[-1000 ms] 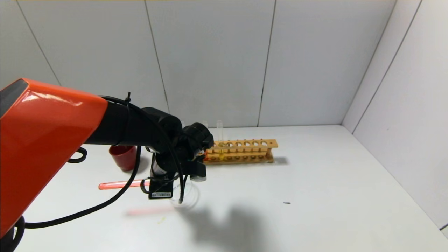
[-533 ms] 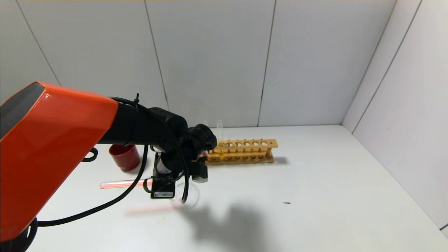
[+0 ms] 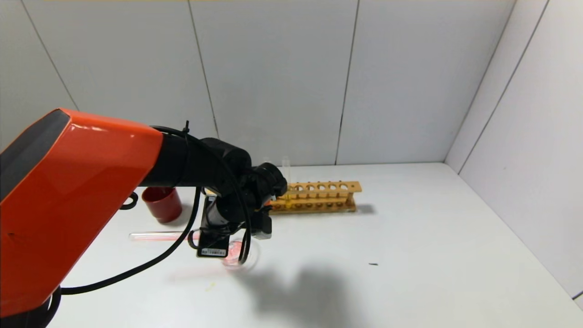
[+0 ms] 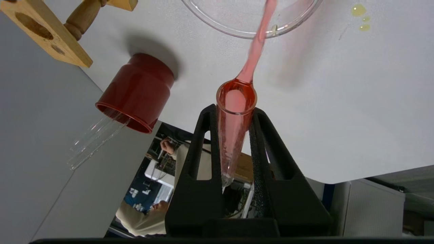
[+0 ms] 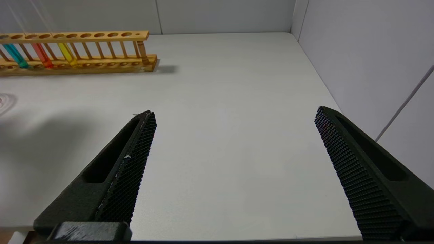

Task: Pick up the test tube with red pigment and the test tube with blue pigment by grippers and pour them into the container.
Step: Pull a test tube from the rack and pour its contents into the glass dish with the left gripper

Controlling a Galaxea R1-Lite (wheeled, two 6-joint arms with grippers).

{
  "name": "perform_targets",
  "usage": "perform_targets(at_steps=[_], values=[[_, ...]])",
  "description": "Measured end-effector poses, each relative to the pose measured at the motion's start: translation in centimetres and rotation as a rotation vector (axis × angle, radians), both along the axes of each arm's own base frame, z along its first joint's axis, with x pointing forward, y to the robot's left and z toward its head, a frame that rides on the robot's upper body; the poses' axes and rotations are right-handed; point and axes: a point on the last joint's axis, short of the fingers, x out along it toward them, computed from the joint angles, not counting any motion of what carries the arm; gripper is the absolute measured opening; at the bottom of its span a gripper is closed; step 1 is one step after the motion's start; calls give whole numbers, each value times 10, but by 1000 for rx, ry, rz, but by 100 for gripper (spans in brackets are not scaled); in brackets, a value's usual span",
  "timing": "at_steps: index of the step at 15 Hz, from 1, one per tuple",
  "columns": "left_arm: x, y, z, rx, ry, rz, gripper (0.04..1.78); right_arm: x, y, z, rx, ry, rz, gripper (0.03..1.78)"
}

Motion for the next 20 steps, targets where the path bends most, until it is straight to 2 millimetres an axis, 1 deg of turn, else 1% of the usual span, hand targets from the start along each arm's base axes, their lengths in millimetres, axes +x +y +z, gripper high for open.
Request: perform_targets(at_steps=[6,11,15,20], values=[[2,-8,3,22,5,-14,31,0,0,0,0,0,0,171],[5,-16,-3,79,8,-29,31,0,0,0,0,0,0,171],[5,-17,-3,126,34,-34,31,0,0,0,0,0,0,171],[6,-22,-6,131,37,-43,31,0,0,0,0,0,0,171]])
